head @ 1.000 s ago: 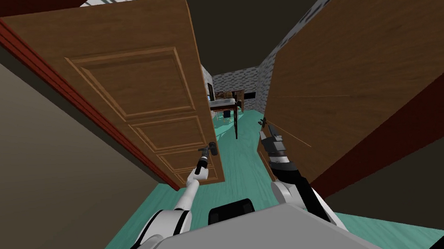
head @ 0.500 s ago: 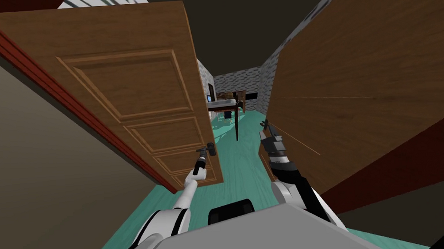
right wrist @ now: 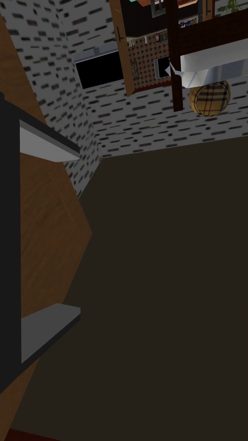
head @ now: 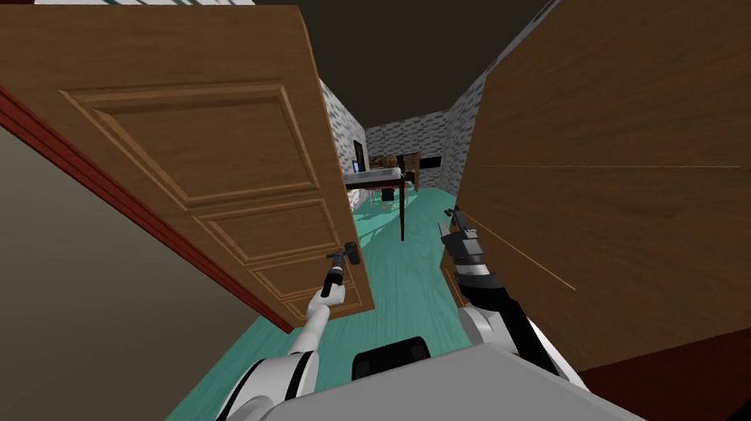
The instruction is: Push the door open
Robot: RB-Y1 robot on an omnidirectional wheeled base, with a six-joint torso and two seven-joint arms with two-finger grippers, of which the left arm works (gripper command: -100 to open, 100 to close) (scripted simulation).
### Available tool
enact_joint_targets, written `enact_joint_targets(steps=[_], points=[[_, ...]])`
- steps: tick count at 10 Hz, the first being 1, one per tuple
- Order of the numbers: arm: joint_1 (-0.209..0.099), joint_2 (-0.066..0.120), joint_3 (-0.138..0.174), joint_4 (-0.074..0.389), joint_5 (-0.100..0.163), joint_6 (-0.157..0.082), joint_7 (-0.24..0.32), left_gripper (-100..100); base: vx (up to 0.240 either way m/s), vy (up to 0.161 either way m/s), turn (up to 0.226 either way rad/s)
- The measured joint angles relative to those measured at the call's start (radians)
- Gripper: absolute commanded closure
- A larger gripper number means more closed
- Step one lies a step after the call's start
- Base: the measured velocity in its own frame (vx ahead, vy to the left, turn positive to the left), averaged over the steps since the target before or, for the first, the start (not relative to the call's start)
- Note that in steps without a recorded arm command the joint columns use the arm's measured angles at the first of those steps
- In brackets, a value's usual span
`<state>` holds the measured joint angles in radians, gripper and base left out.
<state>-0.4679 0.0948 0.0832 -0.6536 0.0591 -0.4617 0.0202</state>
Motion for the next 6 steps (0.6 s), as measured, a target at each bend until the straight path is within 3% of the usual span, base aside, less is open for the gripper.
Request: enact_joint_targets(steps=[2,4,6], points=[[-0.010,0.011,0.031,0.023,0.010,-0.011,-0.009,100,0.189,-0.169,0.080],[-0.026,0.024,0.055,0.044,0.018,-0.013,-0.013,100,0.097,-0.055,0.031],[-0.004,0.022,0.066,-0.005,0.020,0.009,-0.021,100,0.127,-0.135,0.067]])
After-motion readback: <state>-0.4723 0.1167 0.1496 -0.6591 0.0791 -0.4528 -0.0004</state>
